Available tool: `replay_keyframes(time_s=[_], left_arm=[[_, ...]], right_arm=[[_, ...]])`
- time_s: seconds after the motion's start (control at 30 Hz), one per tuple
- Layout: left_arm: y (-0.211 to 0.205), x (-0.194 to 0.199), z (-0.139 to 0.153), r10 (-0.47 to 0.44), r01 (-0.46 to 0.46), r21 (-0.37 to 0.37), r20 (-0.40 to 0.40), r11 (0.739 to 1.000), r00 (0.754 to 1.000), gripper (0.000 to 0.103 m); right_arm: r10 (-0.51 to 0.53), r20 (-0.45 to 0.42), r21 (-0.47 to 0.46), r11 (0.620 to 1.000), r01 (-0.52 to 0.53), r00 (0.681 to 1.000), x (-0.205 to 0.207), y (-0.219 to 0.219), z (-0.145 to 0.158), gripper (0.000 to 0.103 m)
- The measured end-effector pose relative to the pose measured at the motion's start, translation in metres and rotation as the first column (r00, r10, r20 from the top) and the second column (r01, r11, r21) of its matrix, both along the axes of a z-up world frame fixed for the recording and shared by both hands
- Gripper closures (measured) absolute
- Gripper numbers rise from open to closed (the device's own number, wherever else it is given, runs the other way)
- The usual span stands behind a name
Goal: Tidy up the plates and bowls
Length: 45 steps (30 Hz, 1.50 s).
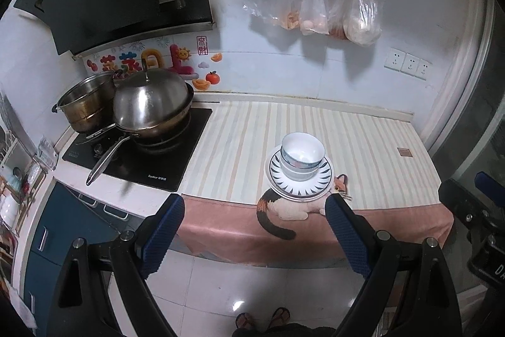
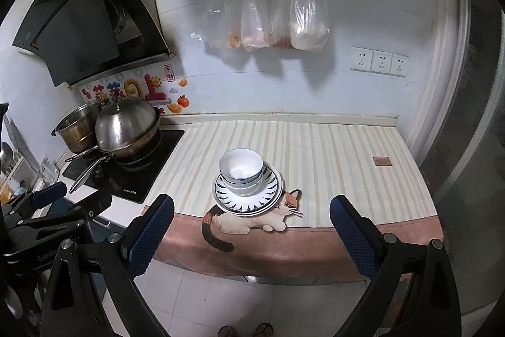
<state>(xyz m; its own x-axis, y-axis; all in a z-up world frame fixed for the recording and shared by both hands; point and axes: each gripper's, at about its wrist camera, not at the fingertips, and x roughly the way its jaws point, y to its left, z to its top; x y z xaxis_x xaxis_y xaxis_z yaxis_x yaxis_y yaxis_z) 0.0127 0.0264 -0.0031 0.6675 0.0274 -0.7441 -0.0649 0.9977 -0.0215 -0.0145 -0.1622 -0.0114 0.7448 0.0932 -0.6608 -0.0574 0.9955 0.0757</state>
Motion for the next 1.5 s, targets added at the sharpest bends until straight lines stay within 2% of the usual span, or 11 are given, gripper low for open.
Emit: replay_keyframes(time_s=[0.53, 1.5], left_arm=[[0.002, -0.019, 0.007, -0.046, 0.046, 0.002, 0.029, 0.999, 0.999, 0.012], [0.006, -0.014, 0.009, -0.058, 0.058, -0.022, 0.027, 0.998, 0.998, 0.012]], right_arm=[[-0.060, -0.001, -0.006, 0.998, 0.060, 0.998, -0.014, 0.006, -0.003, 0.002], [-0.078, 0.001, -0.019, 0.997, 0.078, 0.997, -0.008, 0.009, -0.005, 0.002]])
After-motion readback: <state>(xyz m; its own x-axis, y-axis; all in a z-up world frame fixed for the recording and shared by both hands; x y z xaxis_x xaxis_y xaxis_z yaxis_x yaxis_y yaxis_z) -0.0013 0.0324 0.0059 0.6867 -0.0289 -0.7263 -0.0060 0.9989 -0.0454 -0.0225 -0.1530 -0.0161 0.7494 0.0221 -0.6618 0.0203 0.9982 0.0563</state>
